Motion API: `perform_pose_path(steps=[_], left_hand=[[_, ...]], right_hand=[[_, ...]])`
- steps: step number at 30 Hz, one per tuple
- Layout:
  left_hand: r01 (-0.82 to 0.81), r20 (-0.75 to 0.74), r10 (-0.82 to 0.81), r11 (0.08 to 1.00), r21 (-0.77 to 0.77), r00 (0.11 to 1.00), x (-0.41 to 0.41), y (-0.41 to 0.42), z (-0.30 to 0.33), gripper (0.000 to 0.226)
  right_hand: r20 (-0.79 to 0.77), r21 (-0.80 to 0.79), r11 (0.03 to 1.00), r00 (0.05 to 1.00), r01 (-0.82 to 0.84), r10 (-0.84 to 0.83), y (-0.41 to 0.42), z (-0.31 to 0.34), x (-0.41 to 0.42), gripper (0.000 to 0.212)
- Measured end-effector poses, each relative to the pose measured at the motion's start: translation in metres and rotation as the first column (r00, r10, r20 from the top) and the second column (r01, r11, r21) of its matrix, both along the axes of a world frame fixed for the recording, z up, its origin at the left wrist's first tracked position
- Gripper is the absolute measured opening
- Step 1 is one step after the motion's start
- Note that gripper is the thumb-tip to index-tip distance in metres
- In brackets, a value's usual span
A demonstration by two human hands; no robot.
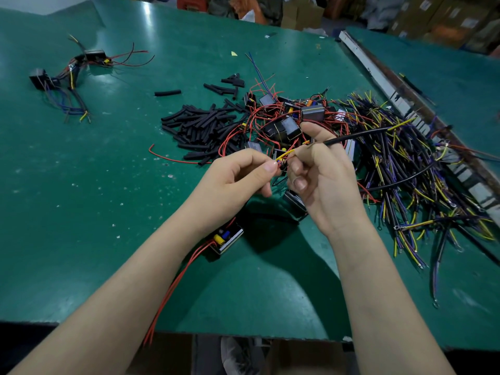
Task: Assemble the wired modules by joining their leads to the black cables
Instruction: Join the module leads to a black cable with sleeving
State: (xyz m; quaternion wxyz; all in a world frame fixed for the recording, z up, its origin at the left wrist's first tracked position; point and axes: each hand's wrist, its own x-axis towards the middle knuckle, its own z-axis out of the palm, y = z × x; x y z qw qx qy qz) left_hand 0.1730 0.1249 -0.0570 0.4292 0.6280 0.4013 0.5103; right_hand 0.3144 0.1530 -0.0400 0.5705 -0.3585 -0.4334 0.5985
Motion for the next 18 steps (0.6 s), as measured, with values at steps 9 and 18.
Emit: perform_pose_path(steps=[9, 18], left_hand=[[-0.016, -0.012, 0.016, 0.999, 0.047, 1.000, -0.0024, 0.0013, -0.0038, 0.014], [-0.110, -0.104, 0.133, 0.974, 0.200, 0.986, -0.0018, 0.0008, -0.0098, 0.012]], right_hand=[[0.045, 0.019, 1.000, 0.999, 0.003, -0.004, 0.0004, -0.0009, -0.0026, 0.037], [-0.063, -0.127, 0.989, 0.996, -0.071, 0.063, 0.0000, 0.0001, -0.0011, 0.030]])
